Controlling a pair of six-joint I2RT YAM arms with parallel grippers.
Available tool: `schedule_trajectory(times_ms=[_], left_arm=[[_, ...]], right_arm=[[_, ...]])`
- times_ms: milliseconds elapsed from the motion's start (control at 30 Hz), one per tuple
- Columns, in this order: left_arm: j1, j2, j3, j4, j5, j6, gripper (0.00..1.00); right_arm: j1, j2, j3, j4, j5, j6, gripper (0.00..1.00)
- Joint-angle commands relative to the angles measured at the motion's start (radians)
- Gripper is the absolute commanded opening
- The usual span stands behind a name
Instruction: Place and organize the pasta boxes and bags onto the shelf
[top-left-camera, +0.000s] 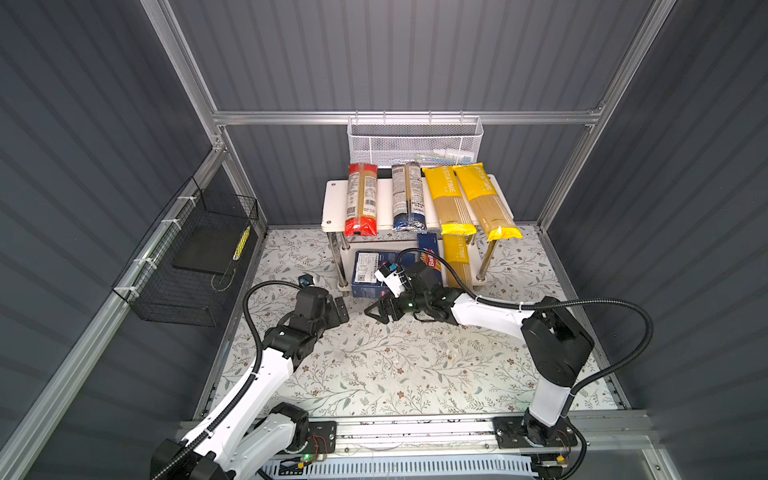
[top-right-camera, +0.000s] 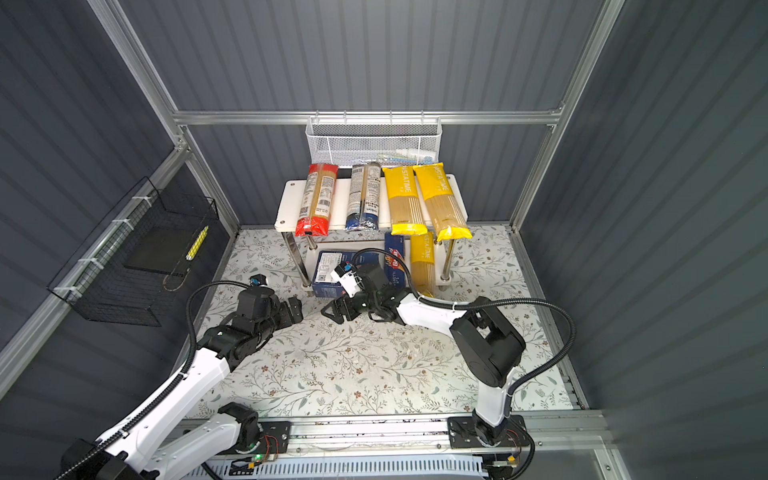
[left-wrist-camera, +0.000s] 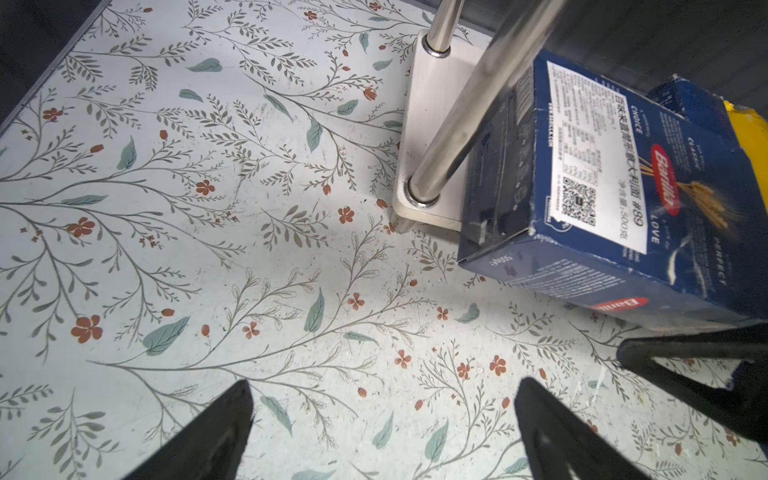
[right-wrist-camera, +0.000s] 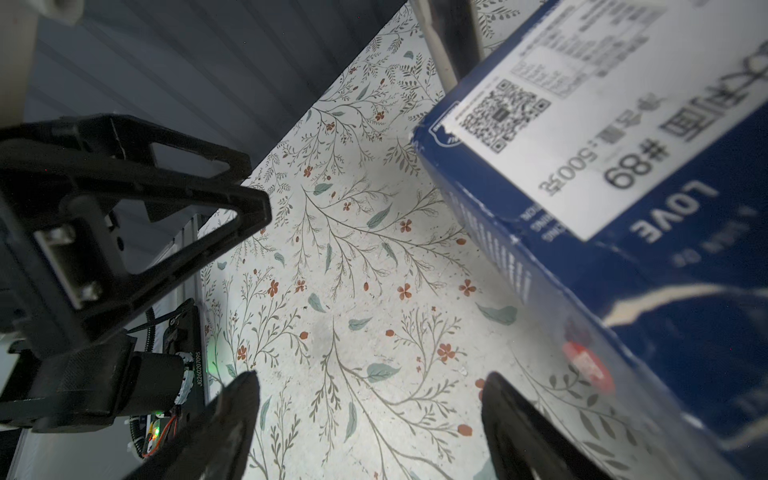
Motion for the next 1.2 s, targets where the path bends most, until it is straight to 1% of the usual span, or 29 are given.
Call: schedule_trajectory(times_ms=[0, 133, 233, 333, 400, 467, 567, 700, 933, 1067, 1167], left_arm=[[0.008, -0.014, -0.02, -0.003, -0.027, 0.003, 0.99], [0.008, -0.025, -0.022, -0.014, -0.032, 0.003, 0.99], [0.008, -0.032, -0.008, -0.028, -0.013, 0.005, 0.99], [0.008, -0.041, -0.001, -0.034, -0.019, 0.004, 0.99], [0.008, -0.051, -0.006, -0.034, -0.031, 0.006, 0.99], [0.008, -0.058, -0.016, -0.018, -0.019, 0.021, 0.99], [0.008, -0.054, -0.021, -0.007, -0.005, 0.009, 0.99], [0.008, -0.039, -0.025, -0.006, -0.002, 0.005, 0.99], [0.008, -0.037, -0.022, -0.002, -0.027, 0.017, 0.99], [0.008, -0.035, -0.027, 0.019, -0.048, 0.028, 0.99], [0.008, -0.02, -0.03, 0.038, -0.083, 0.032, 0.99]], right_arm=[[-0.001, 0.035, 0.058, 0.012, 0.003, -0.022, 0.85], [-0.004, 0.073, 0.095, 0.008, 0.019, -0.023, 0.85], [-0.005, 0.093, 0.111, 0.024, 0.027, -0.016, 0.85], [-0.008, 0.124, 0.149, -0.007, 0.034, -0.028, 0.85], [-0.012, 0.13, 0.153, -0.002, 0.035, -0.035, 0.85], [-0.017, 0.134, 0.153, 0.012, 0.025, -0.047, 0.85], [-0.027, 0.139, 0.164, 0.003, 0.029, -0.06, 0.85], [-0.046, 0.137, 0.161, 0.005, 0.021, -0.059, 0.85], [-0.067, 0.126, 0.153, -0.025, 0.024, -0.082, 0.86], [-0.07, 0.1, 0.135, -0.041, 0.041, -0.096, 0.86], [-0.07, 0.067, 0.131, -0.093, 0.076, -0.103, 0.87]])
